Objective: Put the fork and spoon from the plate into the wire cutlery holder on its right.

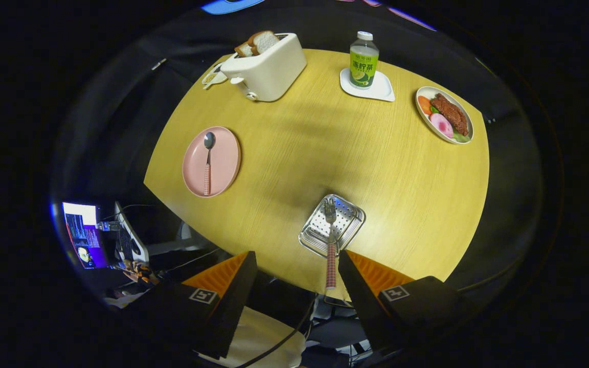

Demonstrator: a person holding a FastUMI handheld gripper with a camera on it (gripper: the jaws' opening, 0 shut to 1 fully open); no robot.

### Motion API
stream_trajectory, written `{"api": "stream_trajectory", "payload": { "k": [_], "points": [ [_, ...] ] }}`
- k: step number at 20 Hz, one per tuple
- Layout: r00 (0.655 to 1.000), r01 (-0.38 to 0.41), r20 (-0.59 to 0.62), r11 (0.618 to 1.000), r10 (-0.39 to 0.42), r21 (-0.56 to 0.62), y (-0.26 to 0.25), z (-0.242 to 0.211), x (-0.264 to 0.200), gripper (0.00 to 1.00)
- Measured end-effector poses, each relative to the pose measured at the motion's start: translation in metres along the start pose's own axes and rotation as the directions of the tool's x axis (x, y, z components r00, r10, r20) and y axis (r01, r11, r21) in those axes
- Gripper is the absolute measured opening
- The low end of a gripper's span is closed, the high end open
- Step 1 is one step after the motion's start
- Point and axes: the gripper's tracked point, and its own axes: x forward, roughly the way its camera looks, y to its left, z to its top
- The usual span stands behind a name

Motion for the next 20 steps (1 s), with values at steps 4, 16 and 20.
{"api": "stream_trajectory", "payload": {
  "k": [4, 16, 20],
  "points": [
    [0.990, 0.035, 0.140, 0.997, -0.026, -0.064, 0.020, 0.007, -0.005, 1.00],
    [0.936, 0.041, 0.349, 0.972, 0.043, -0.230, 0.159, 0.025, 0.052, 1.00],
    [0.938, 0.003, 0.341, 0.977, 0.070, -0.211, 0.199, 0.049, 0.088, 1.00]
  ]
}}
